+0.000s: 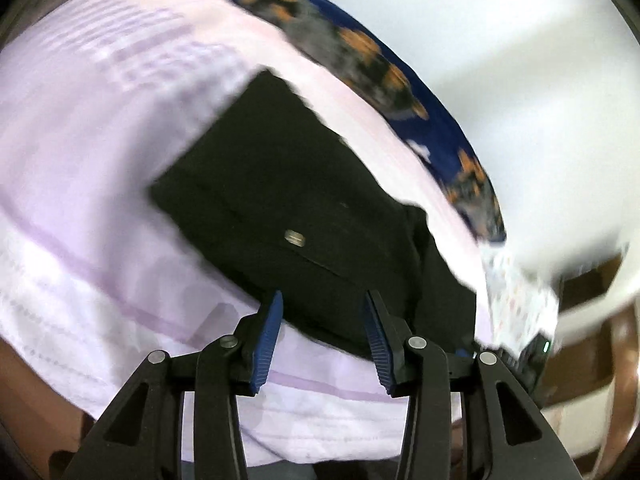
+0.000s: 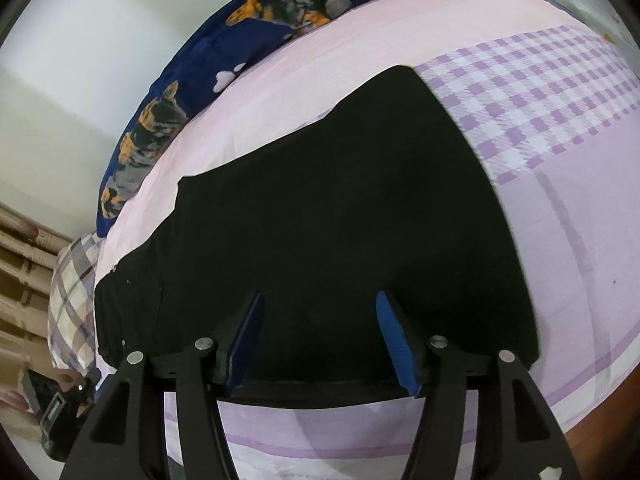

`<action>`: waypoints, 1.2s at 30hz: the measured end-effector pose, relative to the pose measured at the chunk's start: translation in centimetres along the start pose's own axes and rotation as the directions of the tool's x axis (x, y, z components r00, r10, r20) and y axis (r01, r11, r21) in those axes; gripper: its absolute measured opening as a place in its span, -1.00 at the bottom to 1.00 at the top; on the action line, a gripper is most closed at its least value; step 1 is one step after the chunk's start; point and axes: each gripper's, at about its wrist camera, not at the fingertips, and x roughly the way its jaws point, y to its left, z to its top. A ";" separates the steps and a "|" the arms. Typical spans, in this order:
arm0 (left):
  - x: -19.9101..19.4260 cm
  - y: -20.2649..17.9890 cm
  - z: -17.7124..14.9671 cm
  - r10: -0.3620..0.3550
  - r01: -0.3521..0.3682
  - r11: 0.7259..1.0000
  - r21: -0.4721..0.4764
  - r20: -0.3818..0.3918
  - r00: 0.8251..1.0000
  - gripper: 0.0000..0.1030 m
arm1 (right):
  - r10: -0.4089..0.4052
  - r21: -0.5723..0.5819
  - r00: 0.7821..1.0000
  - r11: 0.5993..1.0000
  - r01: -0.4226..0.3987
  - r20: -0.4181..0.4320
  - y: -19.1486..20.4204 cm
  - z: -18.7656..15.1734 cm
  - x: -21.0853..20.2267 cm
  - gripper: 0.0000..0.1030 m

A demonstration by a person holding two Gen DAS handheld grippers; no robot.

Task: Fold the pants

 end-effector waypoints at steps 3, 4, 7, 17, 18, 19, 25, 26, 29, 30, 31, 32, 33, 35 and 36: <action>-0.1 2.2 0.3 -0.014 0.015 0.997 -0.077 0.022 1.000 -0.16 | 0.013 -0.015 1.000 1.000 -0.013 -0.018 1.0 -0.4 0.5 0.11; 0.0 2.7 0.4 -0.013 0.016 0.996 -0.093 0.030 0.999 -0.16 | 0.019 -0.018 1.000 1.000 -0.019 -0.023 1.4 -0.5 0.6 0.11; 0.5 4.4 0.6 -0.031 0.036 0.989 -0.147 0.038 0.999 -0.16 | 0.028 -0.034 0.999 0.999 -0.029 -0.038 2.6 -1.0 1.1 0.11; 1.4 9.2 2.0 -0.123 0.154 0.921 -0.357 0.108 0.987 0.02 | 0.011 -0.044 0.999 0.999 -0.013 -0.047 4.1 -1.4 1.7 0.19; 1.5 9.3 2.2 -0.124 0.155 0.918 -0.364 0.107 0.987 0.02 | 0.009 -0.042 0.999 0.999 -0.011 -0.047 4.1 -1.4 1.7 0.20; 1.5 9.4 2.4 -0.123 0.154 0.918 -0.365 0.107 0.987 0.02 | 0.008 -0.041 0.999 0.999 -0.010 -0.046 4.1 -1.4 1.7 0.20; 2.1 9.1 3.7 -0.116 0.150 0.923 -0.354 0.117 0.986 0.15 | -0.015 -0.061 0.999 0.998 0.013 -0.036 4.8 -1.5 1.9 0.27; 2.2 9.0 3.8 -0.113 0.149 0.923 -0.354 0.119 0.986 0.15 | -0.018 -0.065 0.999 0.998 0.016 -0.034 4.8 -1.6 1.9 0.28; 2.3 8.9 3.7 -0.080 0.119 0.931 -0.345 0.124 0.989 -0.19 | -0.019 -0.066 0.999 0.998 0.017 -0.032 5.0 -1.6 1.9 0.28; 2.4 8.8 3.6 -0.043 0.080 0.936 -0.342 0.115 0.992 -0.42 | -0.018 -0.064 0.999 0.998 0.016 -0.031 5.0 -1.6 1.9 0.28; 2.4 8.8 3.6 -0.026 0.061 0.941 -0.332 0.111 0.994 -0.44 | -0.015 -0.061 0.999 0.998 0.013 -0.031 5.0 -1.6 2.0 0.28; 2.3 8.6 3.5 -0.018 0.053 0.945 -0.322 0.111 0.994 -0.49 | -0.010 -0.056 0.999 0.998 0.008 -0.031 4.9 -1.6 2.0 0.28; 2.1 7.9 3.5 0.009 0.026 0.954 -0.299 0.113 0.994 -0.51 | -0.007 -0.053 0.999 0.999 0.005 -0.033 4.9 -1.6 2.0 0.28; 1.5 5.8 3.5 0.075 -0.045 0.975 -0.218 0.132 0.988 -0.53 | 0.009 -0.041 0.999 0.999 -0.011 -0.042 4.7 -1.3 1.9 0.28; 1.4 4.6 3.5 0.105 -0.079 0.982 -0.173 0.143 0.984 -0.54 | 0.019 -0.032 0.999 0.999 -0.020 -0.049 4.5 -1.2 1.9 0.28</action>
